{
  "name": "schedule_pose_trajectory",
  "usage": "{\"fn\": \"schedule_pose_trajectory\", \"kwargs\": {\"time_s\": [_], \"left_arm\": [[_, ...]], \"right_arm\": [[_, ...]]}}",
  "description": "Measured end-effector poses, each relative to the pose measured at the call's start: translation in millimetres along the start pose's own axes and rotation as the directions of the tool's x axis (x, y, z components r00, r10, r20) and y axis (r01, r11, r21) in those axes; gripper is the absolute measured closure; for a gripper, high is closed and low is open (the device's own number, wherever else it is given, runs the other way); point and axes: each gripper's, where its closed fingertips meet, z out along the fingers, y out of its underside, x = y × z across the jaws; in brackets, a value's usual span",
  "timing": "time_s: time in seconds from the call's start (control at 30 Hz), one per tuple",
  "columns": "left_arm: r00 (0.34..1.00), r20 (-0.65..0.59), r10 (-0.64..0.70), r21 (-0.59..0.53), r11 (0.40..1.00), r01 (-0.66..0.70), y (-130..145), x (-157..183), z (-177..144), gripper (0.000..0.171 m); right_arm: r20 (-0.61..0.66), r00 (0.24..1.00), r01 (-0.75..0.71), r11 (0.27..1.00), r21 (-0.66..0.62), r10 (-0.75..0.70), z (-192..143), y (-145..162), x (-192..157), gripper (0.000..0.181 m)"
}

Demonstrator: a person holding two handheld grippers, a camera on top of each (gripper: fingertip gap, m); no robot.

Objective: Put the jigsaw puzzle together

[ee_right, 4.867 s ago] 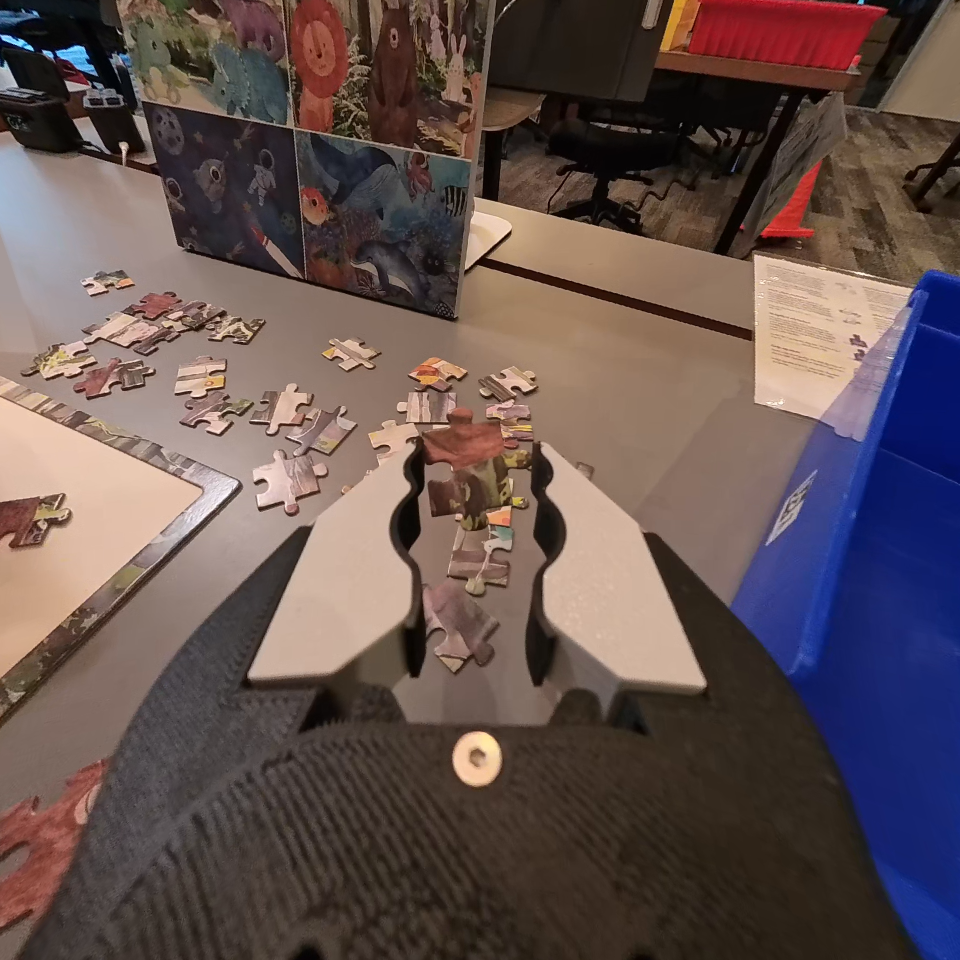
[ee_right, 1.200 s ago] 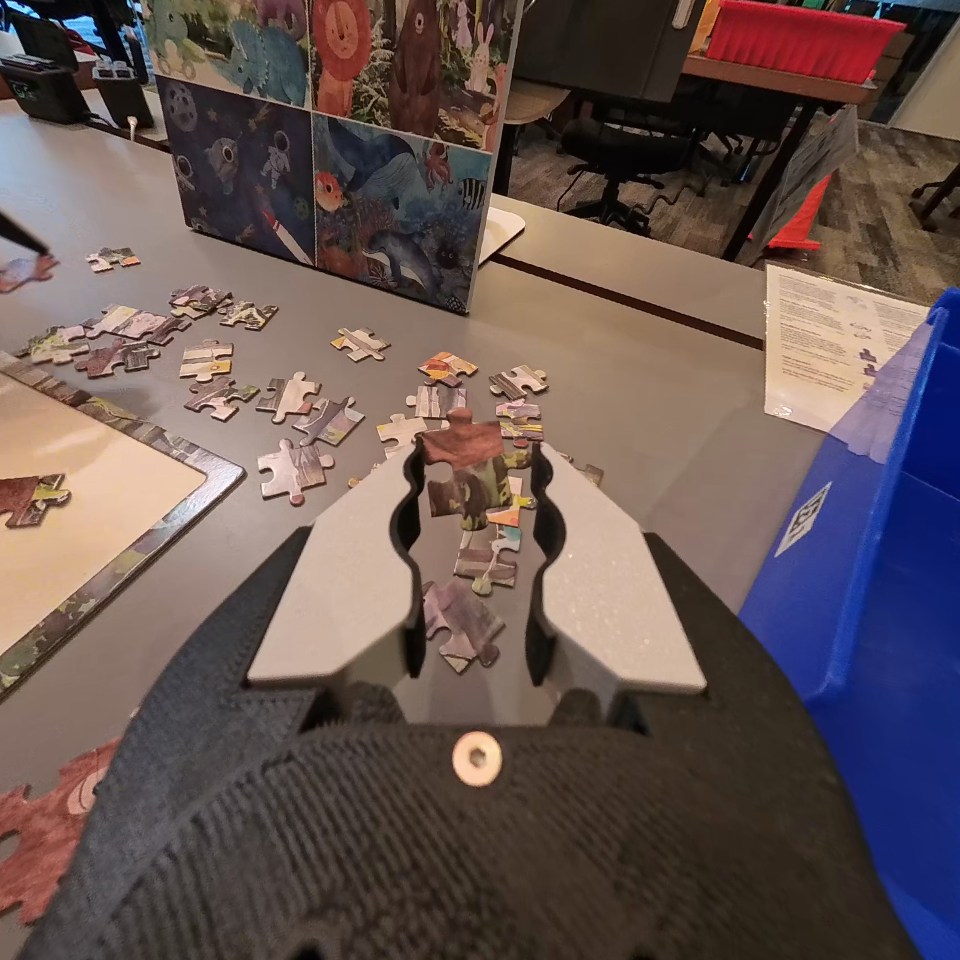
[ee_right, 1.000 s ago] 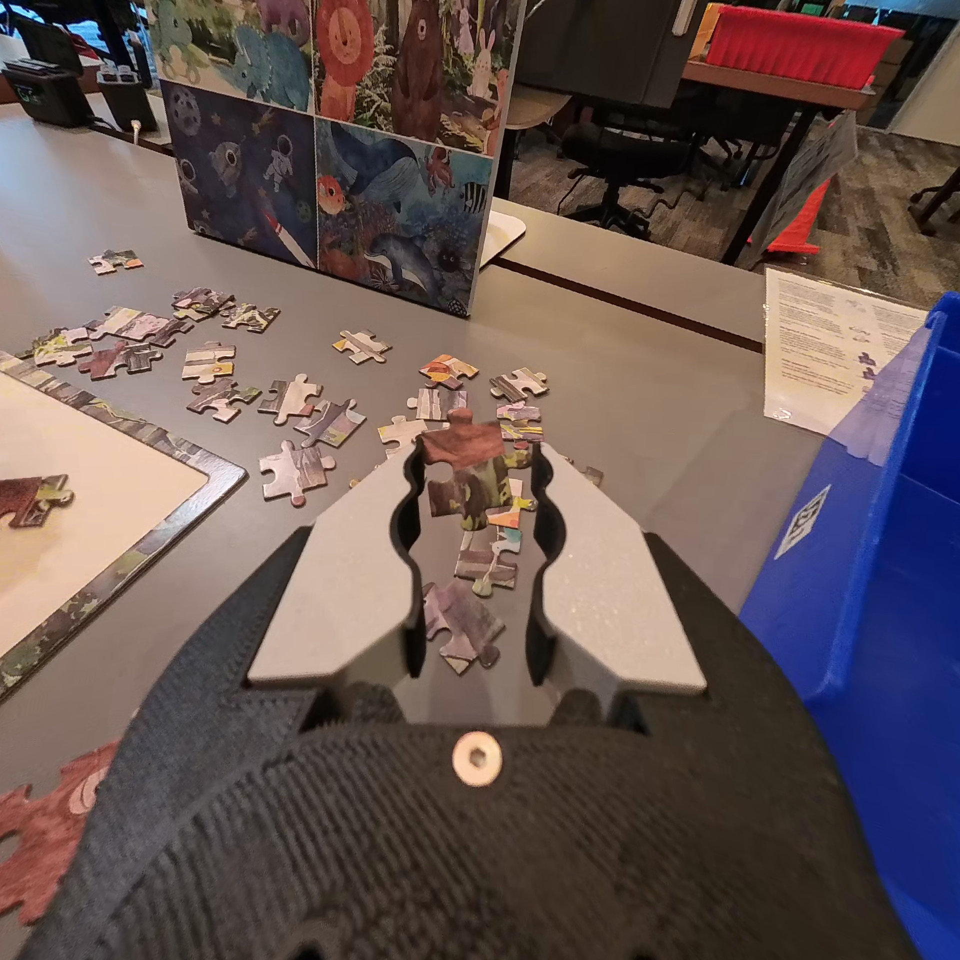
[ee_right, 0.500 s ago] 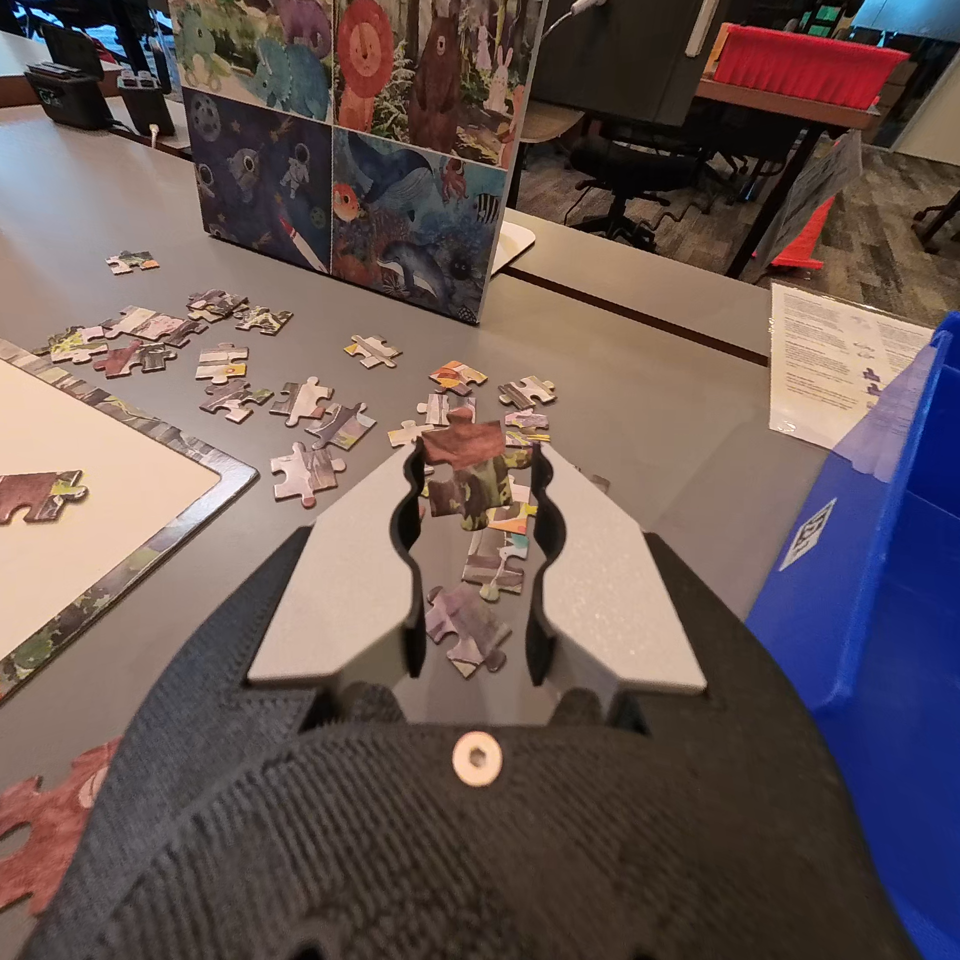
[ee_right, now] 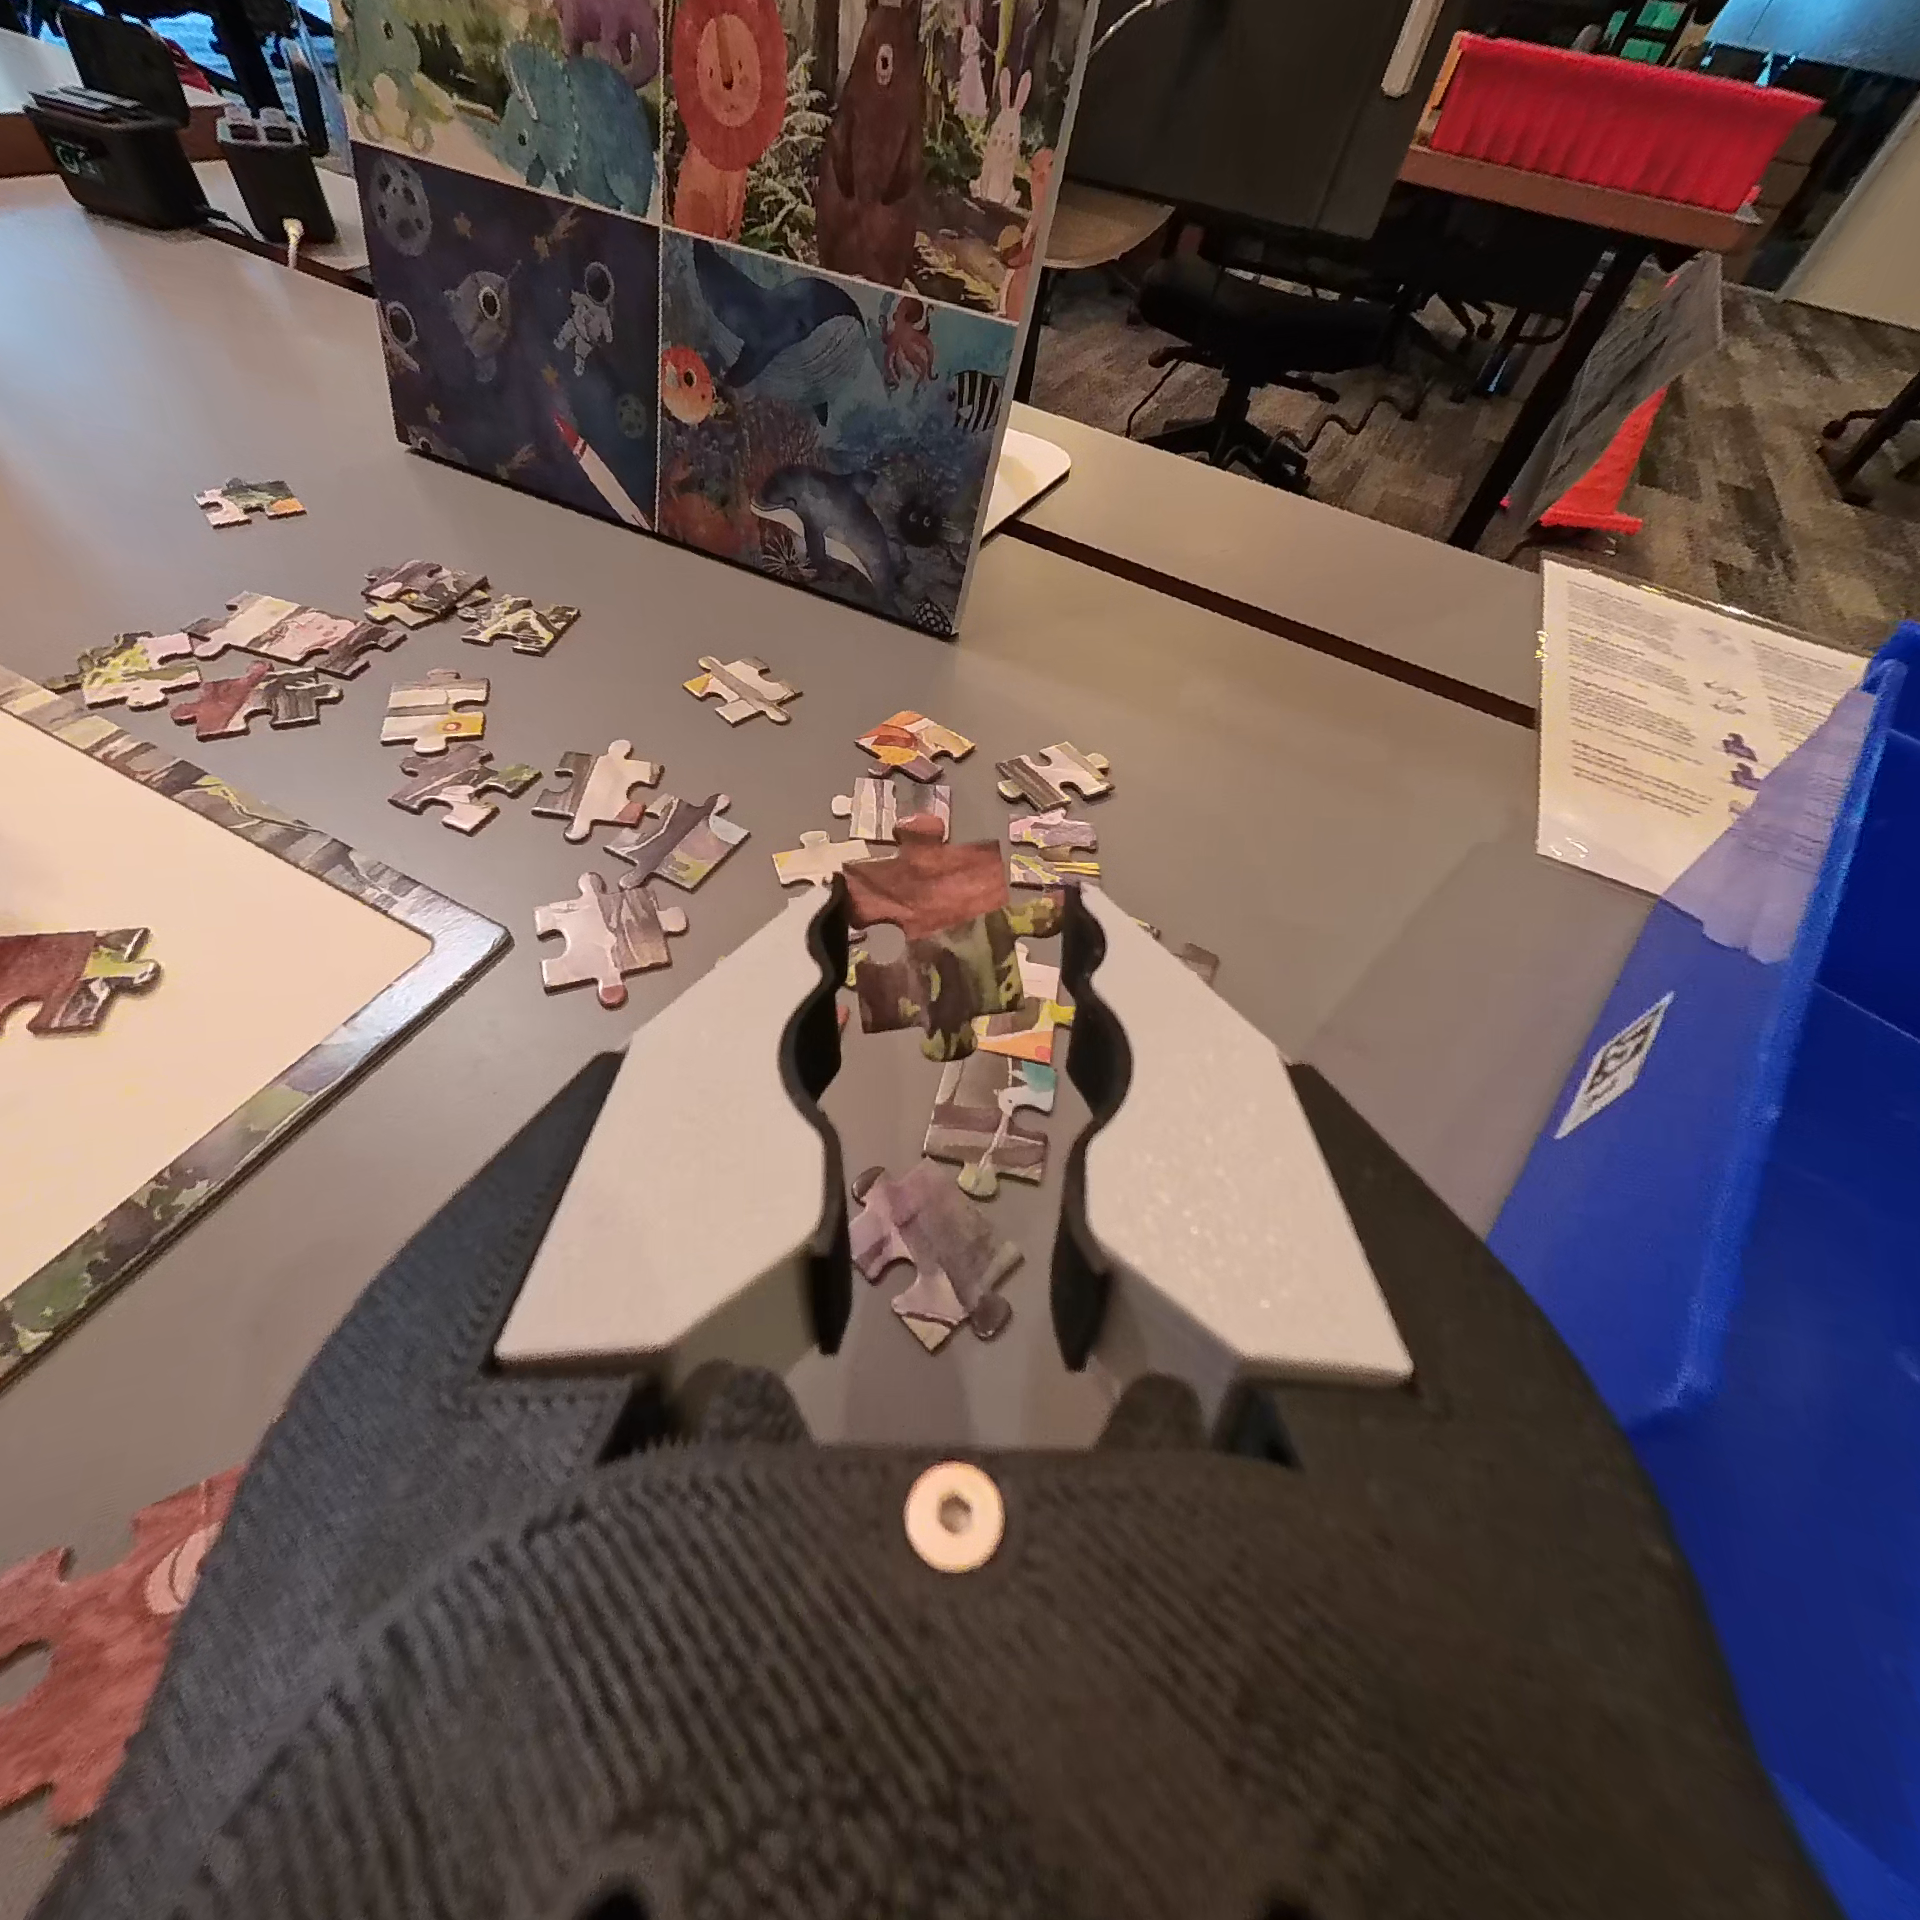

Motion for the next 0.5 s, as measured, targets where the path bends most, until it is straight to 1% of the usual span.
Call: {"fn": "schedule_pose_trajectory", "kwargs": {"time_s": [0.37,0.5], "left_arm": [[0.996,-0.008,-0.083,0.118,0.990,0.084,-9.8,-8.4,-14.5,0.143],[0.996,-0.008,-0.088,0.142,0.986,0.089,-13.5,-8.7,-16.3,0.145]], "right_arm": [[-0.007,1.000,0.007,1.000,-0.018,-0.008,1.9,3.1,0.4,0.142],[-0.004,1.000,0.008,1.000,-0.020,-0.008,2.1,3.5,0.0,0.142]]}}
